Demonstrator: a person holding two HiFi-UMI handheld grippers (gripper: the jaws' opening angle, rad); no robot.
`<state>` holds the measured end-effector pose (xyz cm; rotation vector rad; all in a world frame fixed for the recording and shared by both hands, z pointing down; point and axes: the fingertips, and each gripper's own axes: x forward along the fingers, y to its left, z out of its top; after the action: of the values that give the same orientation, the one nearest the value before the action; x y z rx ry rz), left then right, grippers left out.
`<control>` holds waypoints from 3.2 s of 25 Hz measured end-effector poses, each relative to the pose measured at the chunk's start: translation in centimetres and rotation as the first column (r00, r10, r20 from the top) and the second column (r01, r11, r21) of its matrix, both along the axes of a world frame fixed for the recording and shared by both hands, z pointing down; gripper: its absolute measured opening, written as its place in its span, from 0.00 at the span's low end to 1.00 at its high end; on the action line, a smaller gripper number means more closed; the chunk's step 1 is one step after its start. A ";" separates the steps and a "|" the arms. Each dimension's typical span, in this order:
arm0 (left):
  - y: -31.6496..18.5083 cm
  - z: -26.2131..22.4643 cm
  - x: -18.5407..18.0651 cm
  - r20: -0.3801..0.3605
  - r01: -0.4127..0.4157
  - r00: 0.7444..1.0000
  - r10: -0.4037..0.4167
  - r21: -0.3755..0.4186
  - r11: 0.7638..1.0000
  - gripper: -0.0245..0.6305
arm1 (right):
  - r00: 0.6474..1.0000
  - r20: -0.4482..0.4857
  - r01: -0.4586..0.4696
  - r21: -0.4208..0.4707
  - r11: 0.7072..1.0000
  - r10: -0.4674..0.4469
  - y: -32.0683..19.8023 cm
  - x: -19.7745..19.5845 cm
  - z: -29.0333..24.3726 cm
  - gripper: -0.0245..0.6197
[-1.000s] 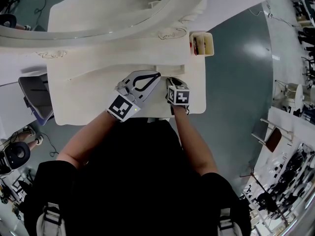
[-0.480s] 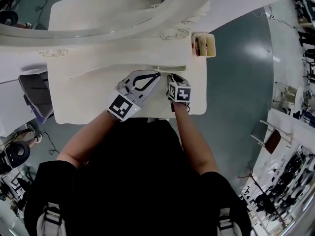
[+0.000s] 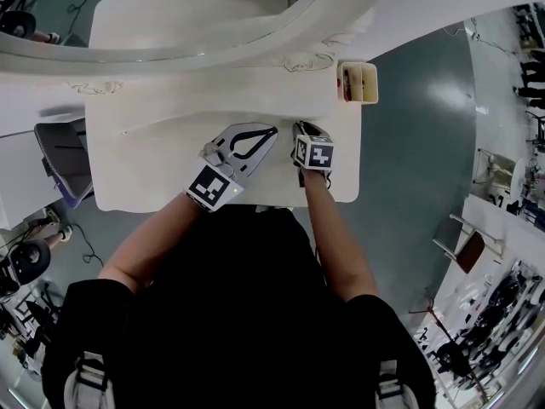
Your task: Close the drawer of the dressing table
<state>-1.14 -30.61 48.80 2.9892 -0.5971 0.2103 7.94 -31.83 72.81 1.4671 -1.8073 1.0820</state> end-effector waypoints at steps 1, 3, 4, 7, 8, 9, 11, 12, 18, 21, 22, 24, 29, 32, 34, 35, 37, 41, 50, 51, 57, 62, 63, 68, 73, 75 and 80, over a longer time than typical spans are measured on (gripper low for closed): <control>0.0 0.0 0.0 0.004 0.000 1.000 0.000 0.004 1.000 0.03 | 1.000 -0.001 0.001 0.002 1.000 -0.001 -0.2 0.0 0.0 0.19; -0.1 -0.1 -0.1 0.009 0.004 1.000 -0.004 0.008 1.000 0.03 | 1.000 -0.005 0.004 0.005 1.000 -0.004 -0.6 0.1 0.0 0.19; -0.1 -0.1 -0.2 0.010 0.008 1.000 -0.008 0.008 1.000 0.03 | 1.000 -0.008 0.005 0.006 1.000 -0.005 -0.8 0.1 0.0 0.19; -0.1 -0.2 -0.3 0.010 0.019 1.000 -0.019 0.006 1.000 0.03 | 1.000 -0.014 0.004 0.012 1.000 -0.004 -1.5 0.4 0.0 0.19; -0.1 -0.3 -0.4 0.011 0.023 1.000 -0.024 0.008 1.000 0.03 | 1.000 -0.015 0.002 0.013 1.000 -0.002 -1.7 0.5 0.0 0.19; 0.0 -0.4 -0.5 0.014 0.030 0.999 -0.030 0.010 1.000 0.03 | 1.000 -0.015 0.001 0.013 1.000 -0.001 -1.8 0.6 0.0 0.19; 0.0 -0.4 -1.0 0.023 0.043 0.999 -0.044 0.021 0.999 0.03 | 1.000 -0.014 0.004 0.013 1.000 -0.004 -1.9 0.5 0.0 0.19; 0.1 -0.4 -1.2 0.033 0.048 0.998 -0.049 0.029 0.998 0.03 | 1.000 -0.012 0.007 0.015 1.000 -0.007 -1.9 0.5 0.0 0.19; 1.1 -0.7 -1.4 0.032 0.082 0.996 -0.083 0.017 0.996 0.03 | 0.999 -0.010 0.042 0.044 0.998 -0.042 -1.4 0.4 -0.9 0.20; 1.8 -1.2 -1.2 0.038 0.092 0.995 -0.093 0.030 0.995 0.03 | 0.997 -0.006 0.077 0.060 0.995 -0.077 -0.3 0.2 -1.8 0.20; 2.1 -1.3 -1.1 0.038 0.097 0.994 -0.098 0.030 0.995 0.03 | 0.996 -0.002 0.086 0.064 0.994 -0.086 0.2 0.1 -2.0 0.20; 2.7 -1.3 -0.9 0.026 0.107 0.994 -0.108 0.019 0.994 0.03 | 0.995 0.006 0.096 0.079 0.992 -0.097 1.1 0.1 -2.7 0.20; 4.1 -1.9 0.0 0.024 0.113 0.993 -0.113 0.025 0.993 0.03 | 0.989 0.076 0.108 0.185 0.977 -0.124 3.0 0.2 -6.1 0.20; 5.1 -2.2 0.7 0.025 0.114 0.993 -0.114 0.024 0.993 0.03 | 0.979 0.125 0.121 0.269 0.955 -0.160 3.8 0.0 -8.8 0.20; 5.8 -2.6 1.1 0.027 0.116 0.993 -0.117 0.027 0.993 0.03 | 0.974 0.130 0.137 0.322 0.937 -0.187 4.4 -0.1 -10.7 0.20; 6.1 -2.7 1.2 0.028 0.119 0.992 -0.120 0.030 0.992 0.03 | 0.972 0.127 0.146 0.347 0.927 -0.200 4.7 -0.1 -11.7 0.20; 6.6 -3.2 1.4 0.028 0.130 0.991 -0.131 0.035 0.991 0.03 | 0.967 0.117 0.162 0.401 0.902 -0.225 5.4 -0.1 -14.1 0.20; 7.2 -4.3 1.4 0.018 0.153 0.988 -0.154 0.043 0.987 0.03 | 0.950 0.110 0.187 0.545 0.818 -0.291 6.6 -0.5 -19.8 0.20; 9.7 -7.7 1.3 -0.031 0.192 0.981 -0.190 0.076 0.978 0.03 | 0.917 0.067 0.218 0.741 0.635 -0.393 11.1 -1.2 -30.2 0.12; 10.0 -8.1 1.3 -0.035 0.193 0.981 -0.191 0.080 0.978 0.03 | 0.915 0.064 0.217 0.753 0.622 -0.397 11.6 -1.2 -31.0 0.09; 11.8 -10.4 1.8 -0.066 0.190 0.981 -0.184 0.089 0.978 0.03 | 0.903 0.001 0.262 0.791 0.552 -0.429 13.6 -1.4 -34.2 0.04; 12.6 -11.4 2.4 -0.073 0.181 0.982 -0.174 0.107 0.978 0.03 | 0.902 -0.011 0.264 0.805 0.532 -0.432 14.4 -1.0 -35.5 0.04; 12.7 -11.5 2.4 -0.075 0.181 0.982 -0.174 0.108 0.978 0.03 | 0.901 -0.013 0.266 0.807 0.528 -0.434 14.5 -1.0 -35.6 0.04; 12.9 -11.9 2.8 -0.073 0.173 0.984 -0.165 0.114 0.978 0.03 | 0.898 -0.015 0.269 0.810 0.522 -0.439 14.8 -1.0 -36.0 0.04; 12.9 -12.2 3.0 -0.080 0.167 0.984 -0.158 0.119 0.979 0.03 | 0.899 -0.020 0.272 0.809 0.521 -0.438 15.0 -0.9 -36.1 0.04; 12.9 -12.4 3.1 -0.079 0.163 0.985 -0.154 0.121 0.979 0.03 | 0.899 -0.022 0.273 0.808 0.522 -0.437 15.0 -0.9 -36.2 0.04; 12.8 -12.4 3.1 -0.082 0.159 0.985 -0.150 0.119 0.980 0.03 | 0.900 -0.020 0.272 0.806 0.525 -0.435 14.9 -0.8 -36.1 0.04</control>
<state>2.00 -17.84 36.45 3.0334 -0.8609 0.0544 7.14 -16.95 36.73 1.3213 -2.7949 0.1386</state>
